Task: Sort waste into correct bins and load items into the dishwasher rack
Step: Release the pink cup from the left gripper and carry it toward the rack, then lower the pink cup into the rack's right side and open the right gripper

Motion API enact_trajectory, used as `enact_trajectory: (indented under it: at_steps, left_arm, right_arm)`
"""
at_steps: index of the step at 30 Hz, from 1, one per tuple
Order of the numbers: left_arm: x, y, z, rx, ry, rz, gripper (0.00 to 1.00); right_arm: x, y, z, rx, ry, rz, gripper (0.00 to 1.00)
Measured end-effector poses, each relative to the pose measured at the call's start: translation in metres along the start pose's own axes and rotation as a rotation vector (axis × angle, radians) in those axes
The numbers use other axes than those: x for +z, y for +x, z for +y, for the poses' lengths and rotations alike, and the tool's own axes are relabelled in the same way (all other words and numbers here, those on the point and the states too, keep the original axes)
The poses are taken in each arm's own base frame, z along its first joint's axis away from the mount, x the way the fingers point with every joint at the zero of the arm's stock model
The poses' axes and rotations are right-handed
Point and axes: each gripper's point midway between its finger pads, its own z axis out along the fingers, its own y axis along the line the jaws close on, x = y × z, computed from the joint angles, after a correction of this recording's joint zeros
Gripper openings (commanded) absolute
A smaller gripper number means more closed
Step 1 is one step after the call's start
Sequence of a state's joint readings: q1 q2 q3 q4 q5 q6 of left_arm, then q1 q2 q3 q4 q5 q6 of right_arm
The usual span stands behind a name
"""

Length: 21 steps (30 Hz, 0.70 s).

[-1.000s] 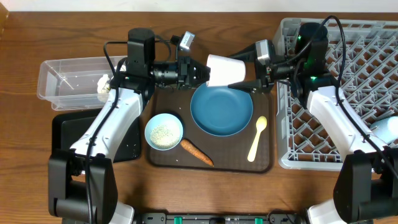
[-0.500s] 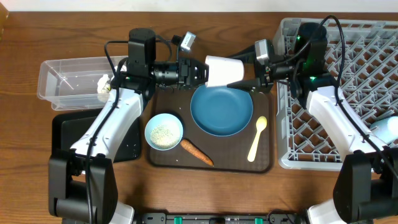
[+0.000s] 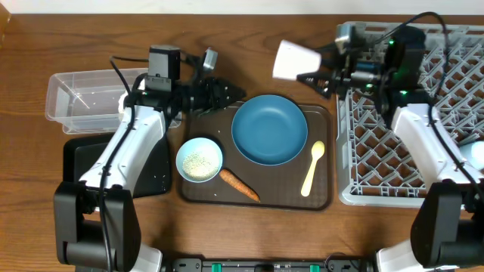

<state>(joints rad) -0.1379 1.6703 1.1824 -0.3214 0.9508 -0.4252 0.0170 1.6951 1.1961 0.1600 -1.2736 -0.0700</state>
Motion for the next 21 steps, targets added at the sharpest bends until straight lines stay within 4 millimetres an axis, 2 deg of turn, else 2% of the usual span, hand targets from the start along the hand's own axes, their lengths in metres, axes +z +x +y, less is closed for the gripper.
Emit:
enact_trajectory:
  at_steps: [6, 9, 11, 16, 21]
  left_arm:
    - [-0.011, 0.010, 0.049, -0.008, -0.245, 0.000, 0.43]
    - [-0.025, 0.011, 0.064, 0.014, -0.360, -0.016, 0.43]
    - [-0.036, 0.009, 0.064, 0.047, -0.415, -0.043, 0.43]
    - [-0.065, -0.001, 0.045, 0.142, -0.486, -0.141, 0.43]
    - [-0.076, -0.005, 0.038, 0.174, -0.507, -0.181, 0.44]
  right_arm:
    - [-0.042, 0.002, -0.039, 0.176, 0.168, -0.027, 0.01]
    - [-0.068, 0.009, -0.059, 0.280, 0.269, -0.038, 0.01]
    - [-0.085, 0.017, -0.071, 0.348, 0.341, -0.040, 0.01]
    - [-0.117, 0.046, -0.093, 0.499, 0.516, -0.006, 0.01]
    - [-0.145, 0.076, -0.102, 0.579, 0.697, 0.080, 0.01]
